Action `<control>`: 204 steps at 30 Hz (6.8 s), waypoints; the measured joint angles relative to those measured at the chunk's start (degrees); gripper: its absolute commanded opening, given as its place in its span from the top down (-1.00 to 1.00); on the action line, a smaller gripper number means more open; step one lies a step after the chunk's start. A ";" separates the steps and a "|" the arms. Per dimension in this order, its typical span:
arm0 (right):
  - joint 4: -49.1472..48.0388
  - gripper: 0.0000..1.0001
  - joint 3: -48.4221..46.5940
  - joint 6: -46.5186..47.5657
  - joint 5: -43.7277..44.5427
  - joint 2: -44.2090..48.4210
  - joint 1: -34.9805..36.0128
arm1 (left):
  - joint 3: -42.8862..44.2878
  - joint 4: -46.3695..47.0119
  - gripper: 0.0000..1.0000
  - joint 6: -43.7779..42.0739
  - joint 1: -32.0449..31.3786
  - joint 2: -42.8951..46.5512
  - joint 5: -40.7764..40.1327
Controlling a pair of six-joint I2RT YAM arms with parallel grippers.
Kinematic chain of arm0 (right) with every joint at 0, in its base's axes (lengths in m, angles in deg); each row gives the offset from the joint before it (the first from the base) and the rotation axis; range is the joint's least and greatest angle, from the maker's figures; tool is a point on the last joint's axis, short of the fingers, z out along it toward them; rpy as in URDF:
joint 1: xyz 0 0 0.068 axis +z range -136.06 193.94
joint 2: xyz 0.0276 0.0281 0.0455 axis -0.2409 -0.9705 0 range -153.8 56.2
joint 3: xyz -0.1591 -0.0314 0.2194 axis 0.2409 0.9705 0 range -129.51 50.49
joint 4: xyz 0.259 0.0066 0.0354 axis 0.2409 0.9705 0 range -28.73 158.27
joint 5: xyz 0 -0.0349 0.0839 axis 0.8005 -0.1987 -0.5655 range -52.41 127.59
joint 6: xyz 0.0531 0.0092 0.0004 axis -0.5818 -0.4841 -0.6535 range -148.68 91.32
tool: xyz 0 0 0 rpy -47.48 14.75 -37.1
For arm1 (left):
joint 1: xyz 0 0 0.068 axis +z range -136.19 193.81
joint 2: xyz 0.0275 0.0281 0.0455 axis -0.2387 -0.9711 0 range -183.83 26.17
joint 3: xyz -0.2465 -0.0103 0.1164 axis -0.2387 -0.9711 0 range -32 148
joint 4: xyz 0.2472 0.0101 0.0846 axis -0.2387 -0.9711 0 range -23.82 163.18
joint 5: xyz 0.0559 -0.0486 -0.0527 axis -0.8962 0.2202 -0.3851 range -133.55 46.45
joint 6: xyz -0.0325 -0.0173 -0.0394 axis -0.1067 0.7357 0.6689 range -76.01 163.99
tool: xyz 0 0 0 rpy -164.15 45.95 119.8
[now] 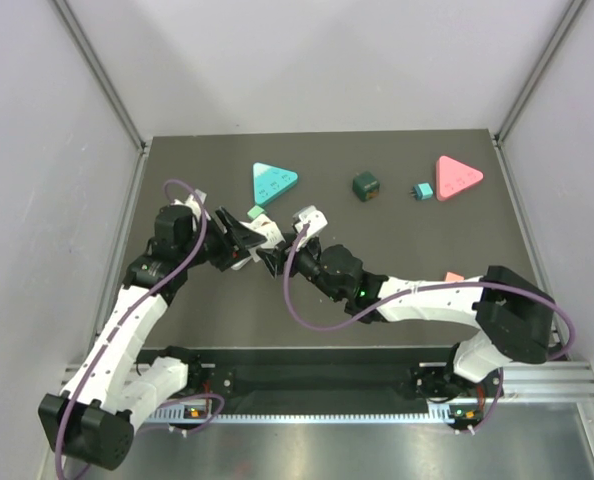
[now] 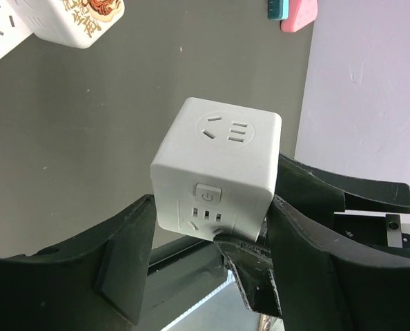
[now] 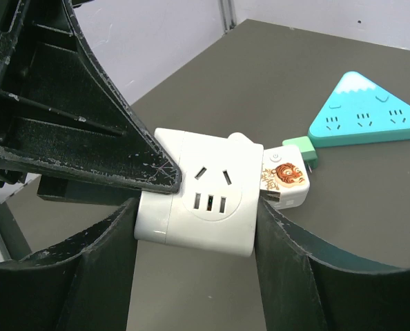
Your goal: Insert the plug
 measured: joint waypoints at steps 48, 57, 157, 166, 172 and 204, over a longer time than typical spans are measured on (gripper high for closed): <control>14.58 -0.99 14.60 -12.07 -0.76 25.81 -2.62 | 24.17 -29.22 1.00 10.14 -7.89 -33.11 -43.89; 16.00 -1.00 16.70 -12.02 -1.38 26.99 -3.48 | 28.72 -36.54 1.00 19.19 -8.68 -39.85 -44.41; 20.37 -0.83 6.51 -13.53 -14.49 14.29 -14.38 | 31.65 -25.64 1.00 -20.81 5.57 -52.96 -33.79; 14.58 -0.99 6.99 -4.85 -31.82 13.20 -19.67 | 29.77 -29.59 1.00 -23.34 -5.01 -39.67 -24.17; 5.77 -0.99 20.79 10.49 -43.78 23.23 -21.09 | 28.92 -30.27 1.00 -26.01 -12.48 -35.65 -10.88; 12.37 -0.99 19.43 70.79 -50.42 22.97 -16.98 | 26.73 -32.79 1.00 -30.05 -22.82 -29.57 5.20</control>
